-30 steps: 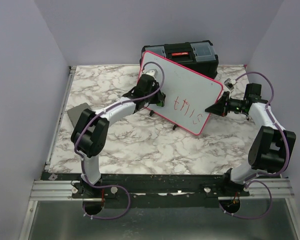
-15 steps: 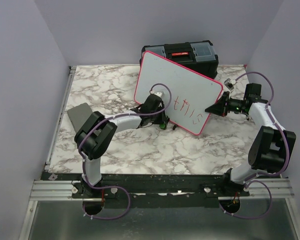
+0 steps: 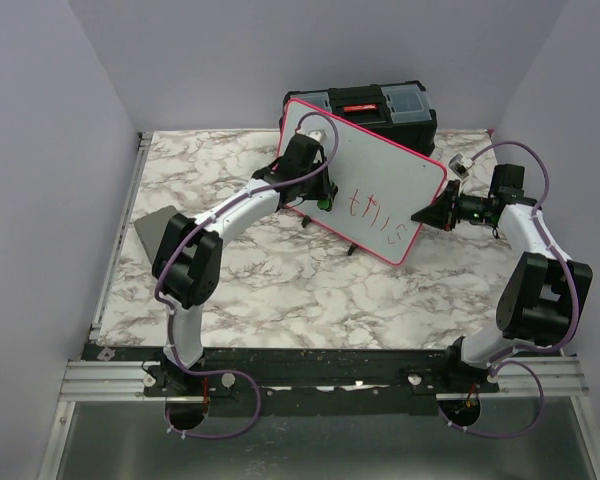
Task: Erase the whiteboard
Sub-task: Erase the whiteboard at the whiteboard stand.
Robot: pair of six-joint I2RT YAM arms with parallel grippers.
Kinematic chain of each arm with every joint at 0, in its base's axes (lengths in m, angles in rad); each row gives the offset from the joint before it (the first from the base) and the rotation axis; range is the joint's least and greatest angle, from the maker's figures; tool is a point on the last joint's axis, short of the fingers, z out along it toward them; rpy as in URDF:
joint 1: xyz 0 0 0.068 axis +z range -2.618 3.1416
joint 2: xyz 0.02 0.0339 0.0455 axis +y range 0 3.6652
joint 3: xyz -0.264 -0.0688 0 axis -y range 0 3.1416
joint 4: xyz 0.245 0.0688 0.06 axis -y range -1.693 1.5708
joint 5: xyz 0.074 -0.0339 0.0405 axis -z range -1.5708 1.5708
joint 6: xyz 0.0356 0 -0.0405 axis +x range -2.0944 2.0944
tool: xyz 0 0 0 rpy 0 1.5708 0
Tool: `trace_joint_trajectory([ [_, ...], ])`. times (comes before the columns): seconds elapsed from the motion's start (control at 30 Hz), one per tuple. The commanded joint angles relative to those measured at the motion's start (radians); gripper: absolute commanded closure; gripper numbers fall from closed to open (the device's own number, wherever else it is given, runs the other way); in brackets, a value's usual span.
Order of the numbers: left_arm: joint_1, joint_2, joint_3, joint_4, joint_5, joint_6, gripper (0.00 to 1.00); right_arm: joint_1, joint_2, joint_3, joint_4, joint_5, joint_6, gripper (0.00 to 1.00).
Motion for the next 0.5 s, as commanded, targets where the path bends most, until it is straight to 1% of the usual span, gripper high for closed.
trace_joint_trajectory([
  [0.0, 0.007, -0.006, 0.057, 0.149, -0.012, 0.000, 1.00, 0.014, -0.019, 0.014, -0.082, -0.096, 0.020, 0.99],
  [0.37, 0.006, -0.099, 0.034, 0.269, -0.007, -0.002, 1.00, 0.014, -0.008, 0.015, -0.083, -0.093, 0.019, 0.99],
  [0.47, 0.005, -0.096, 0.044, 0.268, -0.007, 0.001, 1.00, 0.013, -0.007, 0.014, -0.083, -0.093, 0.018, 0.99],
])
